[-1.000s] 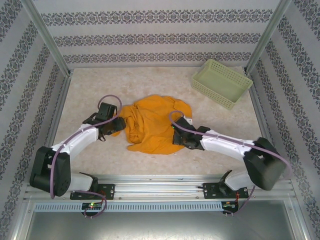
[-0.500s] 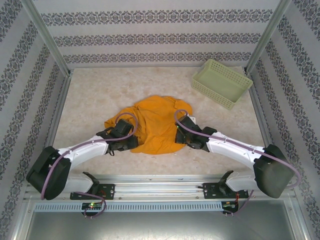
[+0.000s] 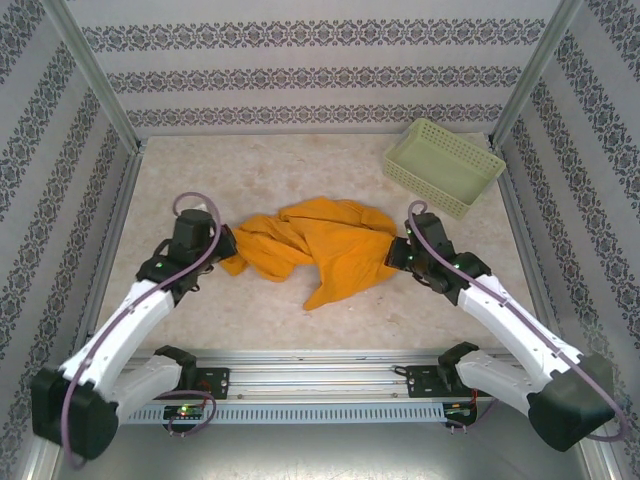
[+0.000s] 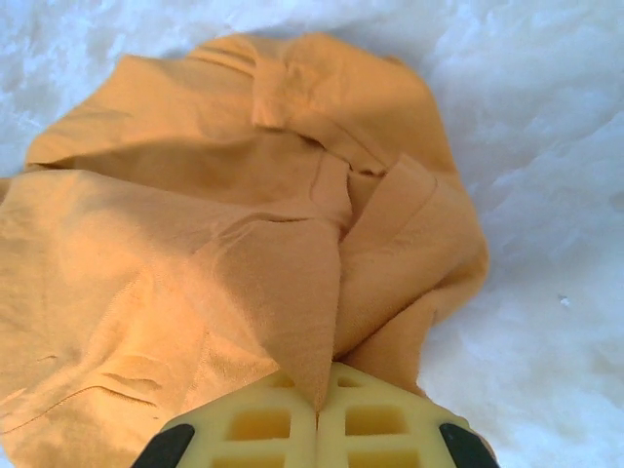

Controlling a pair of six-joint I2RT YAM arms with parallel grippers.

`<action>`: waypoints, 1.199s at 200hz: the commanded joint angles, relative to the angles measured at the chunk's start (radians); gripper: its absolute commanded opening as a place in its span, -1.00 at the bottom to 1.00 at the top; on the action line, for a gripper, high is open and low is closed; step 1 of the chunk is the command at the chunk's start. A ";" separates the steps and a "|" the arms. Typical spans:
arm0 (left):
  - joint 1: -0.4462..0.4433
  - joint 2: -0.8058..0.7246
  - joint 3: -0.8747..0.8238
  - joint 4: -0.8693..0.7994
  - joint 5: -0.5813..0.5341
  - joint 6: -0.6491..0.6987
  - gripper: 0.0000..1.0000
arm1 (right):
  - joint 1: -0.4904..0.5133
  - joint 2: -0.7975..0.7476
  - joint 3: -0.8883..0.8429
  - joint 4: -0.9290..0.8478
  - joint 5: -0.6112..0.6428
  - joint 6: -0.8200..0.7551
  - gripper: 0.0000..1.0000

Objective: Fold the inside-out t-shirt

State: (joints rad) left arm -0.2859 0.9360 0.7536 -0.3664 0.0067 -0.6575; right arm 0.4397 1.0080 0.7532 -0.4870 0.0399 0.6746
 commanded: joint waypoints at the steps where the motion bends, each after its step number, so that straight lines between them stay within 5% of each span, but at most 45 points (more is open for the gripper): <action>1: 0.017 -0.112 0.041 -0.083 -0.188 0.051 -1.00 | -0.068 0.017 0.045 -0.028 -0.045 -0.053 -1.00; 21: 0.065 -0.111 0.058 -0.152 -0.326 -0.005 -1.00 | -0.141 0.109 0.084 -0.008 -0.041 -0.058 -1.00; 41: 0.230 -0.027 0.056 -0.119 -0.157 -0.049 -1.00 | -0.173 0.257 0.154 0.019 -0.009 -0.077 -1.00; 56: 0.267 0.074 0.090 -0.081 -0.107 -0.042 -1.00 | -0.176 0.395 0.228 0.040 -0.022 -0.096 -0.99; 92: 0.276 0.361 0.195 -0.004 0.101 -0.008 -1.00 | -0.159 0.662 0.418 0.027 -0.054 -0.132 -0.09; 121: 0.277 0.423 0.169 0.061 0.181 -0.023 -1.00 | -0.079 0.566 0.345 0.045 0.013 -0.166 0.37; 183: 0.278 0.403 0.138 0.087 0.164 -0.020 -1.00 | 0.225 0.452 0.118 0.132 0.050 0.038 0.43; 240: 0.278 0.387 0.136 0.079 0.154 -0.015 -1.00 | 0.168 0.619 0.145 0.207 0.019 0.030 0.32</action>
State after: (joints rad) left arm -0.0177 1.3567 0.8974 -0.3077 0.1577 -0.6777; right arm 0.6430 1.5536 0.8688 -0.3363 0.0669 0.6956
